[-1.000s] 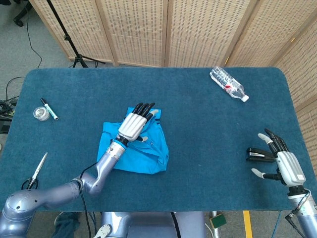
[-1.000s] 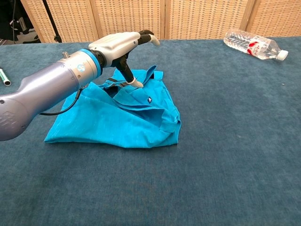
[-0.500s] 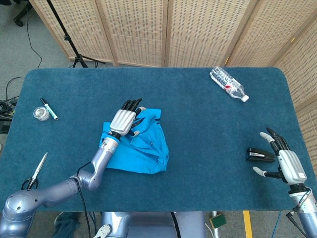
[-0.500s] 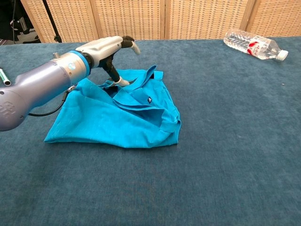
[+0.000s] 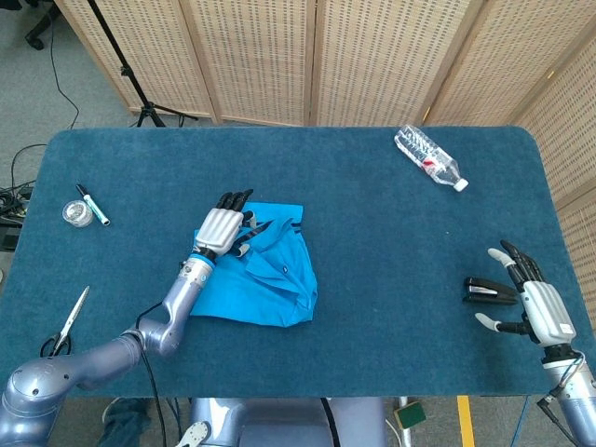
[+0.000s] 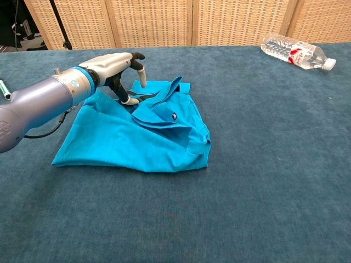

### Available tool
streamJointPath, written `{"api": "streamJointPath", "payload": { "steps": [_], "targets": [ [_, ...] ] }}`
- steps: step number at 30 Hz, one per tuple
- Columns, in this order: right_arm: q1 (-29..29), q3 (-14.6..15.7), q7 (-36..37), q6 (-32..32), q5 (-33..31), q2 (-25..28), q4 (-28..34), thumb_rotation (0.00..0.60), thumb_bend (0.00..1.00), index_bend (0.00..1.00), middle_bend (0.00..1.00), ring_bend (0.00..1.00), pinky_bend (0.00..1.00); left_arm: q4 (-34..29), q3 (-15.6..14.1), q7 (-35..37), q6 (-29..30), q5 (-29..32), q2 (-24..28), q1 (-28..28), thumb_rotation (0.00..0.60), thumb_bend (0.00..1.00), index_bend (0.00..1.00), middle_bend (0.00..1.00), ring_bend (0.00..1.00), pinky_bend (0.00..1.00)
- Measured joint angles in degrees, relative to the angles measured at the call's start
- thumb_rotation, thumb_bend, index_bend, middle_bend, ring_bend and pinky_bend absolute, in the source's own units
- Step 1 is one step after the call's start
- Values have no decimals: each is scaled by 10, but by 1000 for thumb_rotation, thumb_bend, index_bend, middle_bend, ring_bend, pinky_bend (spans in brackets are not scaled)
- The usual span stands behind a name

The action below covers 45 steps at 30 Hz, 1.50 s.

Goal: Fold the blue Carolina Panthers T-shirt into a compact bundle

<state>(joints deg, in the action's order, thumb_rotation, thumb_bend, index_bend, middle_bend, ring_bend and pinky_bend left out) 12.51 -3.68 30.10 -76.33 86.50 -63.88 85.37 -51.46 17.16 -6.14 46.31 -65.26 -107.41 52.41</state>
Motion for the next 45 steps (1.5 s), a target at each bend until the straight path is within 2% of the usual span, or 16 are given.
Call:
{"api": "streamJointPath", "payload": {
  "steps": [11,19,24,34,45],
  "targets": [
    [-1,-1,3,-1,-1,1,0,600,0,119,0,0,0,-20,-12,12,-12,-11,14,1,600,239,471,0,0,0],
    [0,-2,6,2,-3,1,-2,600,0,119,0,0,0,0,-14,-5,-18,1,0,7,600,241,471,0,0,0],
    [0,-2,7,3,-3,2,-3,600,0,119,0,0,0,9,-16,-10,-22,4,-5,8,600,299,477,0,0,0],
    [0,-2,7,4,-4,1,-4,600,0,119,0,0,0,24,-19,0,-23,0,-12,9,600,478,621,0,0,0],
    [1,-2,6,7,-4,0,-5,600,0,119,0,0,0,46,-18,8,-17,-5,-22,9,600,532,738,0,0,0]
  ]
}}
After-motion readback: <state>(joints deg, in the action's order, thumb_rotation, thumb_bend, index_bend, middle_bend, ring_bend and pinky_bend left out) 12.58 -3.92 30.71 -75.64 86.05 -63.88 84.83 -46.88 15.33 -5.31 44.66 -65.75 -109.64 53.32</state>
